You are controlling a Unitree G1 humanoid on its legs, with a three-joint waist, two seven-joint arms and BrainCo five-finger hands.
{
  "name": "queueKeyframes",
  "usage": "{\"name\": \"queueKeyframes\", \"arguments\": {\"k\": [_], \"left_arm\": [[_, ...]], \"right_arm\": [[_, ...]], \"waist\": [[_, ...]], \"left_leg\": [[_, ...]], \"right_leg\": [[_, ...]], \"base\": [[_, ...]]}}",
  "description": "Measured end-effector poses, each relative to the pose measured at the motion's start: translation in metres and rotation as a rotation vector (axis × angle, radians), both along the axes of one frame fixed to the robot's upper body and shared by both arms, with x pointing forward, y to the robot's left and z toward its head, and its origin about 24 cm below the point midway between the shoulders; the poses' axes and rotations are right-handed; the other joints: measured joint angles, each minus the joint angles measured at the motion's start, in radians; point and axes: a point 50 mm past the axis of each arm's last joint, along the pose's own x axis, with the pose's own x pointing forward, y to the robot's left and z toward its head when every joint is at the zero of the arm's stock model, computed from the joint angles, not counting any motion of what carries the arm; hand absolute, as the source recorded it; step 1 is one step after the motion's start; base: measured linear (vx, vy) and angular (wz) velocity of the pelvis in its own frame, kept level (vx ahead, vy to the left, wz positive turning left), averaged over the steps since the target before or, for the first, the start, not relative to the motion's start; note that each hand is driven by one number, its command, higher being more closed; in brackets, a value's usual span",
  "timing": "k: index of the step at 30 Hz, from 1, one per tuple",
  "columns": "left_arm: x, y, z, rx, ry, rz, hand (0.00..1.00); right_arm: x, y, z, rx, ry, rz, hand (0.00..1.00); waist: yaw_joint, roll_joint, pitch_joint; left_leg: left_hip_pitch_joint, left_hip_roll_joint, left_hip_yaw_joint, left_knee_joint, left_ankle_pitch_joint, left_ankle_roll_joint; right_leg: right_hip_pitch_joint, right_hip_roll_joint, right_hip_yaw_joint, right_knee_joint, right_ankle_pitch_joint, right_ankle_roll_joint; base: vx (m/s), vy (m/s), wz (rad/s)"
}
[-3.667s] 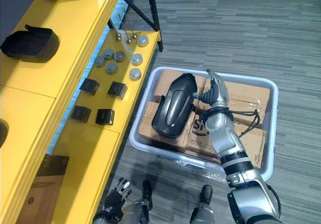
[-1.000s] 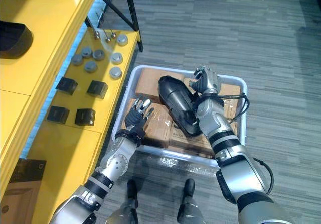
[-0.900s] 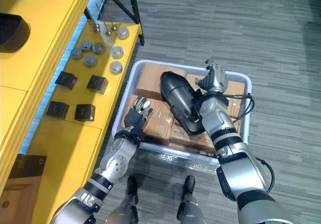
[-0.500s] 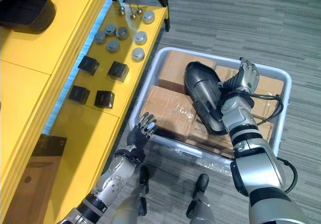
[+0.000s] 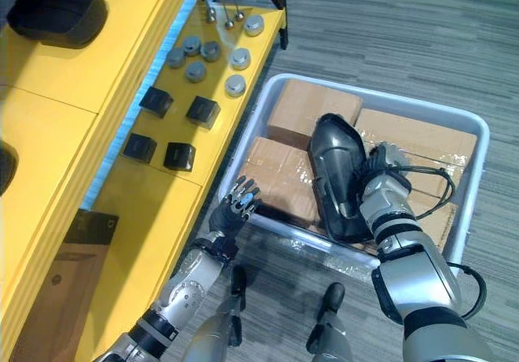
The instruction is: Walk over and take plastic housings, then place them on the shelf
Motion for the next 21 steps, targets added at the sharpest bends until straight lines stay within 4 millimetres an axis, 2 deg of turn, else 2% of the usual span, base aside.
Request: {"name": "queueKeyframes", "arguments": {"k": [5, 9, 13, 17, 19, 21], "left_arm": [[0.001, 0.006, -0.004, -0.013, 0.001, -0.005, 0.0], [0.0, 0.008, -0.001, 0.0, -0.02, -0.029, 0.0], [0.003, 0.005, 0.004, 0.02, -0.009, -0.041, 0.0], [0.007, 0.003, 0.006, 0.045, 0.013, -0.035, 0.0], [0.01, 0.002, 0.002, 0.07, 0.034, -0.029, 0.0], [0.014, 0.004, -0.001, 0.114, 0.046, -0.016, 0.0]], "right_arm": [[-0.003, -0.004, -0.002, 0.031, -0.117, -0.034, 1.0], [-0.003, 0.002, -0.007, 0.01, -0.165, 0.029, 1.0], [0.001, 0.022, 0.011, -0.02, -0.272, 0.16, 1.0], [0.001, 0.036, 0.025, -0.034, -0.356, 0.226, 1.0], [0.001, 0.043, 0.026, -0.033, -0.378, 0.252, 1.0], [0.003, 0.054, 0.024, -0.015, -0.392, 0.281, 1.0]], "waist": [[-0.002, 0.006, -0.002], [-0.018, 0.006, -0.002], [-0.049, 0.005, -0.001], [-0.063, 0.0, -0.001], [-0.067, -0.003, -0.001], [-0.072, -0.021, -0.003]], "left_leg": [[0.001, -0.013, -0.003, -0.008, 0.005, 0.006], [0.015, -0.012, 0.001, -0.007, 0.006, 0.007], [0.042, -0.002, 0.015, -0.008, 0.003, 0.004], [0.06, 0.02, 0.024, -0.007, -0.001, -0.001], [0.075, 0.029, 0.029, -0.012, -0.002, -0.003], [0.091, 0.041, 0.049, -0.014, -0.003, -0.006]], "right_leg": [[0.001, -0.013, -0.004, 0.002, 0.0, 0.001], [0.015, -0.012, -0.003, -0.003, 0.0, 0.002], [0.035, -0.001, 0.008, -0.008, 0.001, 0.001], [0.051, 0.021, 0.013, -0.018, 0.004, -0.003], [0.064, 0.032, 0.016, -0.024, 0.005, -0.004], [0.069, 0.046, 0.032, -0.034, 0.01, -0.012]], "base": [[0.01, 0.005, 0.05], [0.03, 0.0, -0.01], [0.01, -0.011, -0.1], [0.0, -0.024, -0.12], [0.01, -0.03, -0.15], [0.02, -0.02, -0.23]]}}
